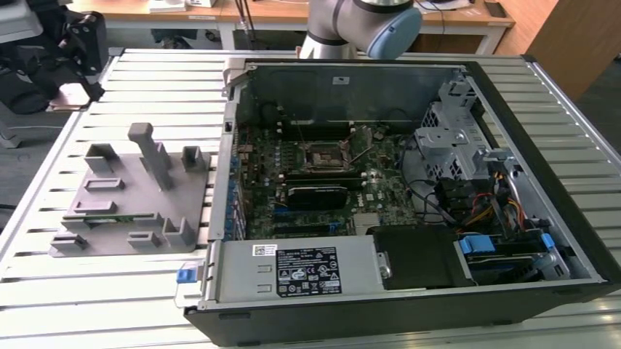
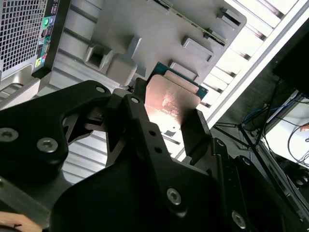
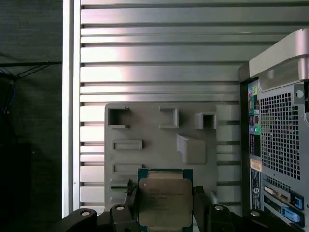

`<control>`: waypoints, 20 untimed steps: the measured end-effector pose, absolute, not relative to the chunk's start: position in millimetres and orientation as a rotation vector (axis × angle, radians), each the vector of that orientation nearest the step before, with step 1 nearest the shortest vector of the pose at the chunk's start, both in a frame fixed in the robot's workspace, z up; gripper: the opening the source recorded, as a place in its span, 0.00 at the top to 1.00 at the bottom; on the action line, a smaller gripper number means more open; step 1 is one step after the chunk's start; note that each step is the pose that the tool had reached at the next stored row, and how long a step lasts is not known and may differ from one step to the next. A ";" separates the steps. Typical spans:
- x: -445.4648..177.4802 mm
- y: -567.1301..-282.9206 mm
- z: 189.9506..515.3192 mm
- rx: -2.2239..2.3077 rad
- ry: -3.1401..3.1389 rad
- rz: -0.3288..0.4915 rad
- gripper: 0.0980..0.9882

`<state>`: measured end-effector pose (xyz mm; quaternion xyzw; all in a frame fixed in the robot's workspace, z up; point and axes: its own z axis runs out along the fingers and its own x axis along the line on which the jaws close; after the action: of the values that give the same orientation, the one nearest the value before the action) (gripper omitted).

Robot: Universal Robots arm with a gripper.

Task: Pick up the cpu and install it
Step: 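Pick up the cpu and move it towards the insertion slot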

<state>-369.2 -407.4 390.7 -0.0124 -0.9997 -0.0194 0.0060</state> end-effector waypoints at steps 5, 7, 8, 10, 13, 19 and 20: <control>-358.9 -407.4 390.6 -0.039 -3.129 -0.061 0.50; -354.5 -407.4 390.7 -0.039 -3.129 -0.061 0.50; -352.5 -407.4 390.7 -0.039 -3.129 -0.061 0.50; -345.7 -407.4 390.6 -0.039 -3.129 -0.061 0.50; -338.5 -407.4 390.6 -0.039 -3.129 -0.061 0.50; -322.7 -407.3 390.6 -0.039 -3.129 -0.061 0.50; -319.9 -407.4 390.6 -0.039 -3.128 -0.061 0.50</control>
<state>-319.9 -407.4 390.6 -0.0124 -0.9997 -0.0194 0.0061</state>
